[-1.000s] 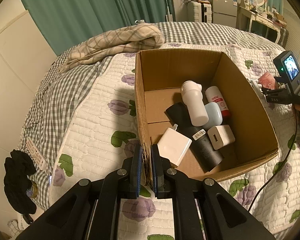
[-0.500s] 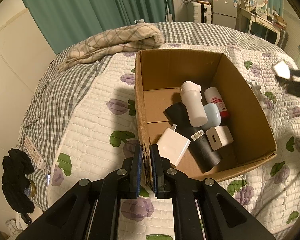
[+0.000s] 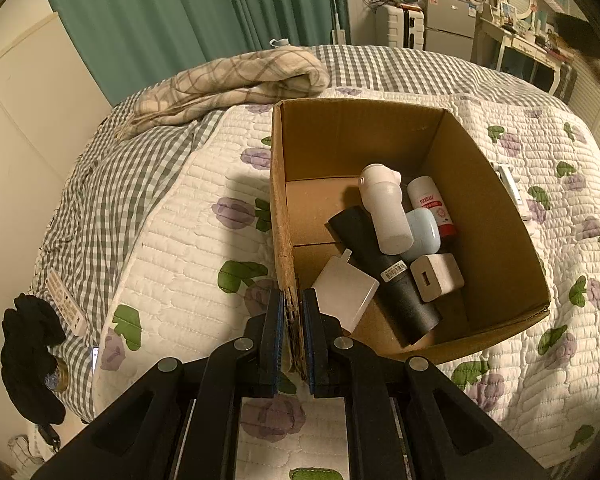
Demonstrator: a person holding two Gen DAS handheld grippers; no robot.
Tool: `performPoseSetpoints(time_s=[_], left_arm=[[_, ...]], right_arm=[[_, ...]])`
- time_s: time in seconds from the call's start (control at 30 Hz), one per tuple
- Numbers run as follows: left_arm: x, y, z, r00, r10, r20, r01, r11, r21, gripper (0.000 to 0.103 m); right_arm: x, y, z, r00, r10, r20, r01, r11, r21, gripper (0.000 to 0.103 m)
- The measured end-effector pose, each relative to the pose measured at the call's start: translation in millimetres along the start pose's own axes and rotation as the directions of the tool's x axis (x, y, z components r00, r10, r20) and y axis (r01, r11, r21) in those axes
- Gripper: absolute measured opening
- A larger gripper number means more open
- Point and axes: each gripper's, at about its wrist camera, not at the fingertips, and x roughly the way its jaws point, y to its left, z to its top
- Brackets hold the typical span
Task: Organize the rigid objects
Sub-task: 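Lower the pink tin into the box and open the right tool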
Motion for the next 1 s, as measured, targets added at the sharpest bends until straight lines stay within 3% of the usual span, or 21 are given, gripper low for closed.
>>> performPoseSetpoints(time_s=[0.27, 0.5, 0.7, 0.77, 1.0], left_arm=[[-1, 0, 1, 1.000, 0.004, 0.008, -0.004, 1.000, -0.006, 0.008], [-1, 1, 0, 1.000, -0.004, 0.012, 0.004, 1.000, -0.009, 0.008], [-1, 1, 0, 1.000, -0.002, 0.014, 0.002, 1.000, -0.009, 0.008], [0, 1, 1, 1.000, -0.003, 0.012, 0.003, 1.000, -0.010, 0.008], [-1, -1, 1, 1.000, 0.001, 0.011, -0.001, 1.000, -0.008, 0.008]], right_arm=[[95, 58, -29, 0.985, 0.101, -0.139, -0.098, 0.995, 0.030, 0.071], [140, 78, -57, 0.963, 0.137, -0.233, -0.131, 0.991, 0.040, 0.071], [138, 76, -58, 0.960, 0.149, -0.235, -0.143, 0.989, 0.042, 0.073], [124, 72, -52, 0.976, 0.116, -0.184, -0.112, 0.993, 0.032, 0.089], [58, 28, -23, 0.999, 0.026, -0.046, -0.023, 0.997, 0.069, 0.095]])
